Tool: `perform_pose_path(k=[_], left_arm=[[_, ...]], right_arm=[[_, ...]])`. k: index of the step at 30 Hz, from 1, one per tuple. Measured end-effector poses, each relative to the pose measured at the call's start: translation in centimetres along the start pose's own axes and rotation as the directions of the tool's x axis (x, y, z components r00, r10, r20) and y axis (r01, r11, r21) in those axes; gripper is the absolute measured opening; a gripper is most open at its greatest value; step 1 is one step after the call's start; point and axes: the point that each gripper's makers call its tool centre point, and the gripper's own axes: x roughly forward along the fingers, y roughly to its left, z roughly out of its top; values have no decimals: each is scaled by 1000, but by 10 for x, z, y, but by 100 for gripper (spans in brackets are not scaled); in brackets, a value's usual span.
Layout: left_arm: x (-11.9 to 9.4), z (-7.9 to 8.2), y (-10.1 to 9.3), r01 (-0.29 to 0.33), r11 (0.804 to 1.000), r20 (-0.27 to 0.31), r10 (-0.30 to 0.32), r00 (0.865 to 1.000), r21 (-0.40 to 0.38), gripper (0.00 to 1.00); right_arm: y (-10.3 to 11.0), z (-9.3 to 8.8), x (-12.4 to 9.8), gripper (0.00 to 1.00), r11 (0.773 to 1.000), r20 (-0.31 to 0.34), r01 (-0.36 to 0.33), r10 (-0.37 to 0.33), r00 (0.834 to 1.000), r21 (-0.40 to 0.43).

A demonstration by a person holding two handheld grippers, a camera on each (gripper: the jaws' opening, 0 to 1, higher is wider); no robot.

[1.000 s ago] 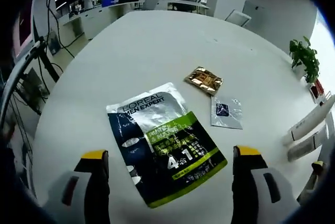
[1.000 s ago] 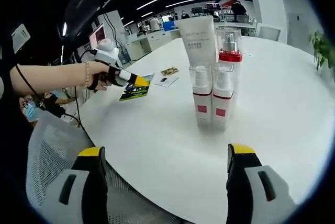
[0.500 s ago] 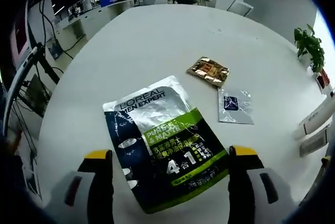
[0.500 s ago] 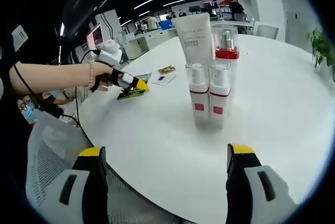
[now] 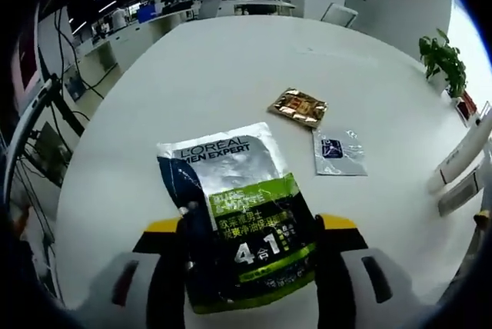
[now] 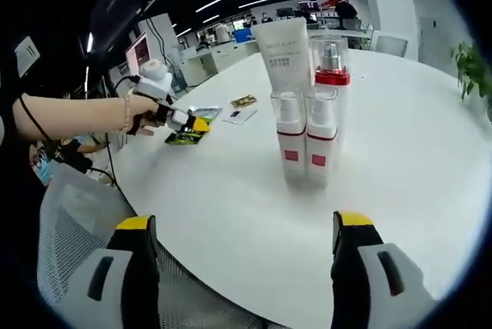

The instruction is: Arrange the skincare products in the storage area until every visible bottle or jar stands upright without overlapping.

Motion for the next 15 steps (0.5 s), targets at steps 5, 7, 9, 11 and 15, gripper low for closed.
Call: perform_pose_path(k=[5, 7, 9, 11, 15], left_arm=[[-1, 2, -2, 19, 999, 24, -20, 1000, 31, 46], [-4, 1, -5, 30, 998, 39, -32, 999, 48, 40], [-3, 0, -5, 38, 998, 49, -40, 998, 56, 35], [-3, 2, -6, 54, 997, 80, -58, 995, 56, 26], [-9, 2, -16, 137, 991, 118, -137, 984, 13, 14]], right_arm=[[0, 0, 0, 94, 1000, -1, 1, -1, 1000, -3], [1, -1, 0, 94, 1000, -2, 1, -1, 1000, -2], [1, -1, 0, 94, 1000, -3, 2, -2, 1000, -5], [1, -1, 0, 94, 1000, -3, 1, -1, 1000, -6], [1, 0, 0, 94, 1000, -1, -2, 2, 1000, -7]])
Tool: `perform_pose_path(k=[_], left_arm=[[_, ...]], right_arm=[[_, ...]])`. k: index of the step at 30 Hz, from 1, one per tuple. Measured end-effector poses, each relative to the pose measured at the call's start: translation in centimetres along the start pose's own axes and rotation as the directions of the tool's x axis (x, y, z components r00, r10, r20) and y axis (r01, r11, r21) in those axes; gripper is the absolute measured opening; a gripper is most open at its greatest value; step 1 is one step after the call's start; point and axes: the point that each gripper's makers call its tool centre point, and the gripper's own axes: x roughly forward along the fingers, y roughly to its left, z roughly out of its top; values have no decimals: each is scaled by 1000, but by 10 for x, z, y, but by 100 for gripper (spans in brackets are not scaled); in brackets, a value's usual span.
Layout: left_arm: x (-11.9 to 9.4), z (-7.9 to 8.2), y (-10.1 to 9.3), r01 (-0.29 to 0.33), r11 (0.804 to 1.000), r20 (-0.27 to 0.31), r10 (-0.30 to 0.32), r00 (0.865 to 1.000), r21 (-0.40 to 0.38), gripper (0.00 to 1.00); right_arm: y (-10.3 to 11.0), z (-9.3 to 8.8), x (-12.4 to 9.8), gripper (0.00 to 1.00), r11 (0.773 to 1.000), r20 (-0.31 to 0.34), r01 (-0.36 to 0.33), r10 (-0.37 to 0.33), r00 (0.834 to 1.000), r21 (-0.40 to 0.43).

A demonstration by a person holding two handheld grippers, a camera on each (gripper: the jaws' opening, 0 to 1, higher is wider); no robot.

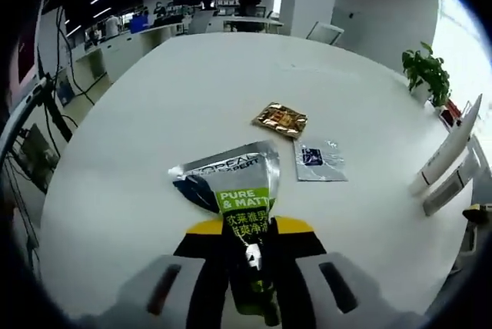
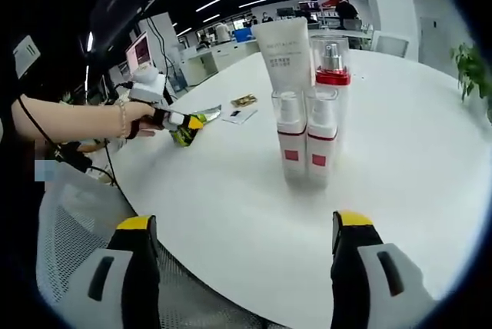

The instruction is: Arrange the skincare products in the storage area until every visible bottle or jar stands upright without overlapping.

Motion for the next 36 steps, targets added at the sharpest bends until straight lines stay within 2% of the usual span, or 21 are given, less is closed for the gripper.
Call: perform_pose_path(k=[4, 7, 13, 19, 26, 31, 36], left_arm=[[0, 2, -4, 25, 999, 10, -26, 1000, 28, 11], [-12, 4, -15, 64, 996, 33, -67, 997, 65, 11], [-29, 5, -20, 97, 993, 67, -101, 993, 61, 11], [-49, 14, -31, 129, 990, 88, -133, 987, 57, 11], [-76, 23, -55, 197, 977, 126, -206, 970, 82, 11], [-97, 24, -72, 234, 968, 148, -245, 958, 88, 11], [-116, 27, -87, 263, 955, 164, -283, 945, 134, 11]], right_arm=[[0, 1, 0, 94, 1000, 3, 0, 0, 1000, -3], [0, 2, 0, 93, 1000, 7, 0, 0, 1000, -5], [0, 5, -2, 93, 1000, 24, 0, 0, 1000, 2], [-3, 9, -6, 93, 1000, 48, 5, -5, 999, 14], [0, 12, -13, 93, 1000, 69, -5, 5, 998, 3], [8, 18, -18, 91, 999, 101, -38, 37, 994, 8], [20, 30, -22, 87, 997, 123, -75, 76, 989, -11]])
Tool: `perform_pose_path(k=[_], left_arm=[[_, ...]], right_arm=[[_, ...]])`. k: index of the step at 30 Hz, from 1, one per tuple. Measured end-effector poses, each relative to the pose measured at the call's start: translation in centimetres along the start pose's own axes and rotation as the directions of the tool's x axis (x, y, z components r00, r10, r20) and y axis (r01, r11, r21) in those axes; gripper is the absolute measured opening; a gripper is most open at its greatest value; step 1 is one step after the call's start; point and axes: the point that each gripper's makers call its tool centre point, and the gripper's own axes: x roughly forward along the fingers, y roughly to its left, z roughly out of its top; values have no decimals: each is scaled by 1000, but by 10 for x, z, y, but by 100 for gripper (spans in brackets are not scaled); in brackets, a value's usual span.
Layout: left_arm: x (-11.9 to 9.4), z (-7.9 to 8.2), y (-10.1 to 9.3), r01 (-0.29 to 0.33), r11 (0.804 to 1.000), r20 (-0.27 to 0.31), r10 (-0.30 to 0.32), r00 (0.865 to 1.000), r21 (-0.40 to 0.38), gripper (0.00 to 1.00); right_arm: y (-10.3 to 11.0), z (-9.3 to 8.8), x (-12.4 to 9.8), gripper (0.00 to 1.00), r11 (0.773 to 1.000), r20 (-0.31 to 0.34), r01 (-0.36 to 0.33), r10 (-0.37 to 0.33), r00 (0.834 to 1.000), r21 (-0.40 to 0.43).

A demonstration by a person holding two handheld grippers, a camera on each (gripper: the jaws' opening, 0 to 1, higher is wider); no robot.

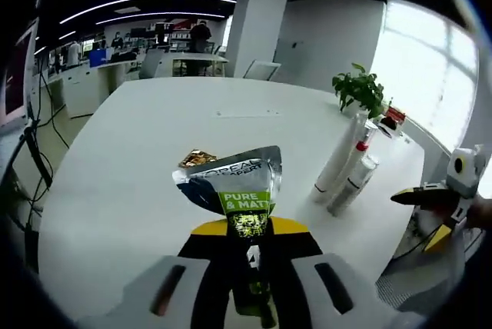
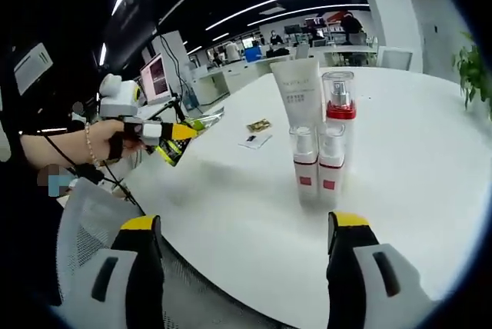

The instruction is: Arrange the skincare products in the storage area until every visible bottle or jar stands upright without overlapping.

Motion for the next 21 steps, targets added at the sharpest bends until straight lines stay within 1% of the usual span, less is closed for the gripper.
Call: perform_pose_path(k=[3, 6, 8, 9, 14, 19, 21], left_arm=[[-7, 4, -11, 19, 1000, 8, -20, 1000, 24, 12], [-13, 6, -21, 45, 998, 16, -45, 999, 34, 12], [-17, 6, -30, 62, 997, 21, -63, 998, 36, 12], [-20, 6, -38, 76, 996, 22, -77, 997, 37, 12], [-27, 5, -55, 116, 992, 26, -117, 993, 59, 12], [-32, 7, -74, 183, 981, 45, -186, 981, 68, 12], [-34, 8, -83, 211, 975, 52, -214, 975, 67, 12]], right_arm=[[8, 10, 0, 85, 999, 29, -36, 36, 999, 6], [14, 14, 1, 82, 998, 47, -65, 64, 997, 6], [18, 16, 2, 80, 997, 51, -80, 80, 995, 0], [20, 17, 3, 79, 996, 53, -86, 85, 995, 2], [32, 25, 4, 76, 991, 90, -133, 130, 987, 29], [39, 40, 3, 71, 983, 144, -176, 167, 975, 57], [46, 51, 3, 67, 975, 175, -205, 188, 966, 86]])
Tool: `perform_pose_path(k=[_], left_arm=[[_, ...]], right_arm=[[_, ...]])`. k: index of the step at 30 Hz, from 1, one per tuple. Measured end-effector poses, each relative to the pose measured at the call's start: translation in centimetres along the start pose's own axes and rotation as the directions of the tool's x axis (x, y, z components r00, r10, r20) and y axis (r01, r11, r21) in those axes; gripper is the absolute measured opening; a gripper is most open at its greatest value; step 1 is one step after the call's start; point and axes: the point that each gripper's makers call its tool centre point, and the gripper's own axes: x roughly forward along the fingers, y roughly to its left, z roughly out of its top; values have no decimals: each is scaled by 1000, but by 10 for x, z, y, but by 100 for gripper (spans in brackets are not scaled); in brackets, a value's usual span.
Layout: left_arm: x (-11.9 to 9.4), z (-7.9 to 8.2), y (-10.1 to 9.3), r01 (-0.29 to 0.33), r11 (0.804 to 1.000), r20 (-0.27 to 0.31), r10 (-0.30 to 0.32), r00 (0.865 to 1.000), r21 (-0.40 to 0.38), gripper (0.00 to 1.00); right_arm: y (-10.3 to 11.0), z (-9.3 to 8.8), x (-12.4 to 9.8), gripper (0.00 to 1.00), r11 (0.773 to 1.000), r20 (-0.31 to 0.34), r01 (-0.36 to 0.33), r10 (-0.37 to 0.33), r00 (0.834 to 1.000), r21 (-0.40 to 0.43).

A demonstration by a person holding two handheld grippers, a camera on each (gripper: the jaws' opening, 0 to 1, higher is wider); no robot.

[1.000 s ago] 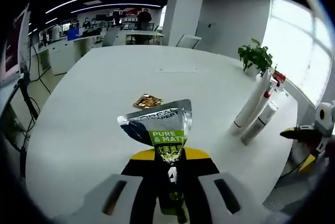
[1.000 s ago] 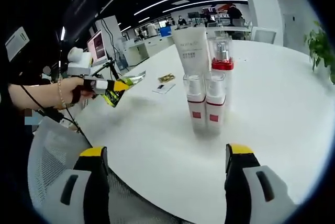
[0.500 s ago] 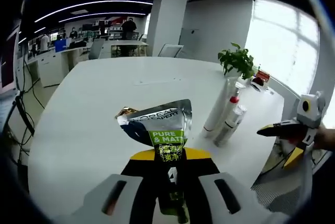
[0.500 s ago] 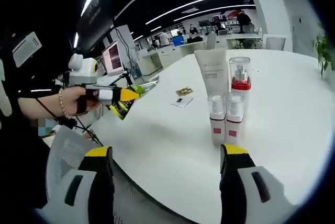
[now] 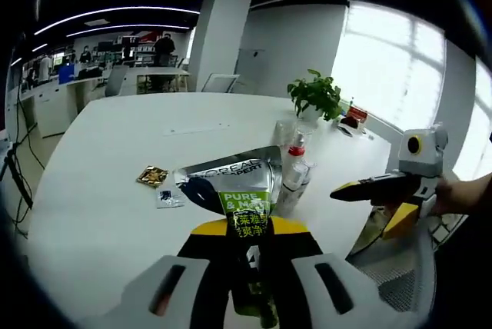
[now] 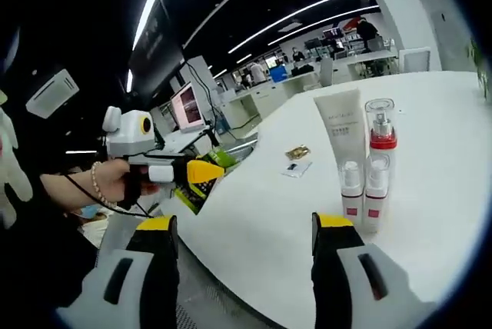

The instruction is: Arrange the skincare products in the storage area until every visible bottle or jar stands upright without overlapping.

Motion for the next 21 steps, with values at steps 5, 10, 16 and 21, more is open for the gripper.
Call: perform_pose_path(k=[5, 10, 16, 21], left_arm=[[-2, 8, -26, 68, 998, 31, -68, 997, 13, 12], [-2, 14, -42, 95, 995, 43, -96, 994, 29, 12], [-5, 21, -56, 149, 988, 68, -151, 986, 32, 12], [-4, 24, -71, 175, 984, 80, -177, 981, 38, 12]], right_arm=[[22, 33, 9, 65, 996, 101, -75, 70, 992, 46], [22, 38, 16, 60, 995, 101, -83, 78, 992, 49], [23, 59, 13, 49, 987, 202, -110, 84, 976, 121], [16, 68, 13, 37, 971, 254, -122, 68, 965, 204]])
